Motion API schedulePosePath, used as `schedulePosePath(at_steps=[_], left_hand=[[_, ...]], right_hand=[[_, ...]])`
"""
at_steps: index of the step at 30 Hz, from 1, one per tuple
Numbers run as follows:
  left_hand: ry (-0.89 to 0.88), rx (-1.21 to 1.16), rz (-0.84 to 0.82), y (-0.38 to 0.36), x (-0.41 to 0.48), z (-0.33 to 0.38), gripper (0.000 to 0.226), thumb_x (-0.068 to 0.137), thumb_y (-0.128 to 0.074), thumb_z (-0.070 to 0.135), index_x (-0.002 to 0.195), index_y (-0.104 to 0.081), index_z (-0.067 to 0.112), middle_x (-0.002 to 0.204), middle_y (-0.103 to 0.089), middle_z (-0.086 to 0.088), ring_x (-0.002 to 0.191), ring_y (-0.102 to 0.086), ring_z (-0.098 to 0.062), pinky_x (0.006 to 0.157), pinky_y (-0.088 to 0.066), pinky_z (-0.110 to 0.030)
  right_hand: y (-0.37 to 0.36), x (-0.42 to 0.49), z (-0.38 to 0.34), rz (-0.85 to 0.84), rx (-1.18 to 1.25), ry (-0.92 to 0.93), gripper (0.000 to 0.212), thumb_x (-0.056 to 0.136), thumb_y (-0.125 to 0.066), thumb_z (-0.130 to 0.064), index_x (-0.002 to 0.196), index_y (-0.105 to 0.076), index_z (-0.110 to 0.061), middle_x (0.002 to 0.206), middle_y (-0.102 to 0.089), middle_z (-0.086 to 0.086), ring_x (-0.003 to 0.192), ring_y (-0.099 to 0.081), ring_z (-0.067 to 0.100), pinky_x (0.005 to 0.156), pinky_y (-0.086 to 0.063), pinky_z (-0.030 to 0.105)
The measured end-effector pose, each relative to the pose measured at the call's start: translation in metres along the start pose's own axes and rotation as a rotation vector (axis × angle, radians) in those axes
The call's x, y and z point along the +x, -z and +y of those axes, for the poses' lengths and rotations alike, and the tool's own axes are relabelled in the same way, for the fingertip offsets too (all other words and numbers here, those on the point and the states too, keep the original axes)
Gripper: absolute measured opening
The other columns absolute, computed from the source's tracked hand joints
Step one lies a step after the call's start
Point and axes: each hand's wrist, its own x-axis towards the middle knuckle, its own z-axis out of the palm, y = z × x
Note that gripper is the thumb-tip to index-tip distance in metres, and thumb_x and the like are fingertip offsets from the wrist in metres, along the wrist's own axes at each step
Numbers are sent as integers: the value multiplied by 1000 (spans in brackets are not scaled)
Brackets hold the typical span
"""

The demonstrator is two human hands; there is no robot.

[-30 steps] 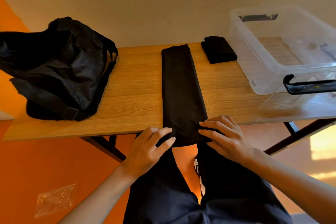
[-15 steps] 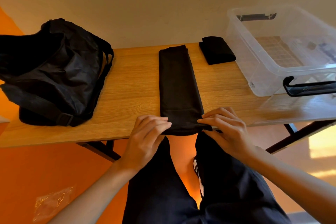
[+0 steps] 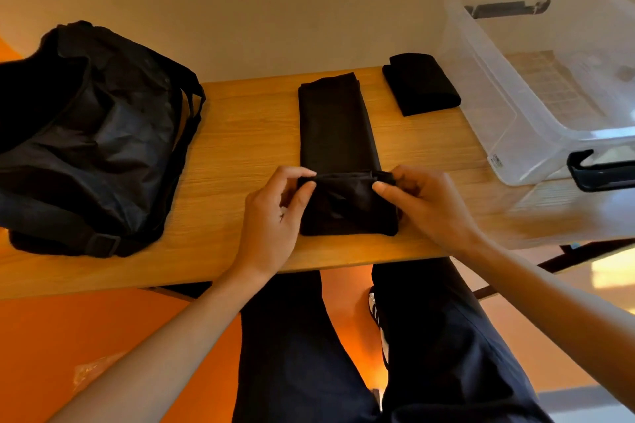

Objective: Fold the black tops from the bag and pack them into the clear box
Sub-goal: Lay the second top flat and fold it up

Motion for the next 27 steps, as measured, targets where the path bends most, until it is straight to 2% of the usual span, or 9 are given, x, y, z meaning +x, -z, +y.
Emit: schedulePosePath(at_steps=[2,4,8,13,17,19,21,24,27], left_hand=[[98,-50,-31,0,14,-3,11,102,-59,23,108,-66,17,84,-65,8,75,-63,-10,65,-46,-19],[159,-56,-72,0,27,-7,7,102,-61,20,105,-67,16,86,-67,9,79,-66,-7,69,-45,-15],[270,-29,-121,-2,48,-16,10,103,-60,19,100,-67,11,57,-59,15,48,-51,-1,51,-32,-11],[311,54,-169,-3,72,-24,13,103,-61,21,97,-67,12,52,-59,13,47,-50,0,51,-33,-12],[300,114,-177,-7,82,-26,16,104,-58,26,97,-67,15,66,-61,12,57,-55,3,54,-36,-12],[325,81,-198,-6,85,-25,18,104,-57,32,104,-65,16,62,-60,6,52,-52,-3,50,-35,-17],[382,6,-269,-2,86,-25,27,96,-69,34,116,-60,18,69,-68,0,56,-59,-8,54,-46,-24],[388,-3,-332,5,86,-26,51,84,-82,29,128,-58,24,88,-72,3,70,-66,-7,66,-54,-21],[311,81,-376,10,87,-26,58,82,-81,37,135,-57,33,110,-60,9,79,-61,-5,73,-53,-16]], right_hand=[[1,14,1,-23,60,-75,31,91,-64,-41,88,-68,-11,70,-67,9,59,-66,21,52,-53,26],[2,26,2,-40,76,-129,29,94,-64,-38,85,-67,-10,69,-66,9,56,-64,19,49,-50,23],[2,51,8,-31,2,-219,32,97,-63,-35,77,-66,-11,60,-64,-1,50,-61,8,49,-47,17],[3,70,13,-41,-101,-268,32,99,-62,-36,74,-64,-16,57,-61,-4,48,-60,5,49,-47,15],[2,77,16,-29,-229,-267,32,98,-62,-40,74,-63,-19,63,-61,-3,53,-60,1,48,-44,11],[3,79,17,-21,-261,-255,33,98,-61,-42,73,-63,-20,62,-60,-4,53,-58,0,49,-42,11],[4,80,18,-26,-272,-262,32,98,-60,-44,76,-63,-21,65,-60,-5,56,-59,1,50,-42,11],[4,81,16,22,-294,-270,18,97,-61,-46,99,-62,-27,79,-65,-9,74,-63,0,57,-43,7],[2,80,16,57,-295,-257,28,96,-66,-42,119,-58,-28,85,-64,-11,77,-63,-2,62,-45,9]])
